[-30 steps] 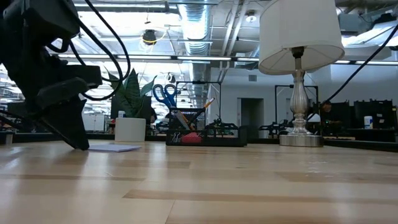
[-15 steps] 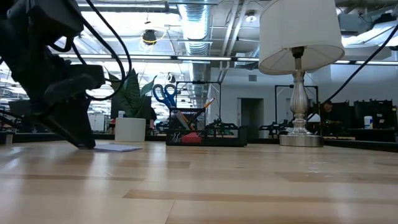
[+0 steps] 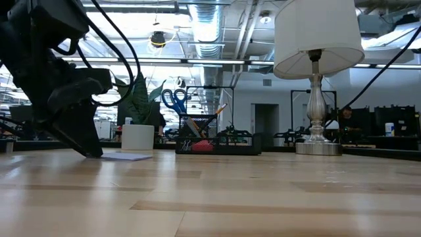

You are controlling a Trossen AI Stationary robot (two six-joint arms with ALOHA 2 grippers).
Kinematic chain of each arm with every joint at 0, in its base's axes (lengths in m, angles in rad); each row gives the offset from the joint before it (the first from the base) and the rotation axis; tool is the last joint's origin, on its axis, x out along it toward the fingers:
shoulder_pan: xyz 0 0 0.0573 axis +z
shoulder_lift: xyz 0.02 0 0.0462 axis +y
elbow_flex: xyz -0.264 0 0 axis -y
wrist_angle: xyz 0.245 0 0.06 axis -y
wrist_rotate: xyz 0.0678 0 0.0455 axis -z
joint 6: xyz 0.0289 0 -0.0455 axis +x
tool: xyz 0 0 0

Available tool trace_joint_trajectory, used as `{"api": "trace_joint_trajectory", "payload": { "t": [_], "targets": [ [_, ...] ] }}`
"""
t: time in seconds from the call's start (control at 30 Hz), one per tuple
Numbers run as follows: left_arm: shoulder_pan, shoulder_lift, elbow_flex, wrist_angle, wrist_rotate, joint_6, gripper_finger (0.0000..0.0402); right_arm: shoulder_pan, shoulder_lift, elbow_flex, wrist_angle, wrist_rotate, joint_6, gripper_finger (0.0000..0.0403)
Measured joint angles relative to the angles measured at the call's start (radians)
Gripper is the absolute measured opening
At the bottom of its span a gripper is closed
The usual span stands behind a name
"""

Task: Pick and place office supplies into organizer
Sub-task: Put the white sticky notes into the desk organizer

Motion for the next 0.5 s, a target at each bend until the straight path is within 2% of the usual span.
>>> {"api": "trace_joint_trajectory", "payload": {
  "t": [0.07,0.23,0.5],
  "targets": [
    [0.000,0.003,0.000,-0.006,-0.006,0.007,0.0135,0.000,0.000,0.000,0.000,0.000,0.000,0.0118],
    [0.000,0.005,0.000,-0.001,-0.015,0.047,0.0020,0.000,0.000,0.000,0.000,-0.001,0.000,0.0118],
    [-0.001,0.007,0.000,0.028,-0.048,0.099,0.0000,0.000,0.000,0.000,0.000,-0.002,0.001,0.0118]
  ]
}}
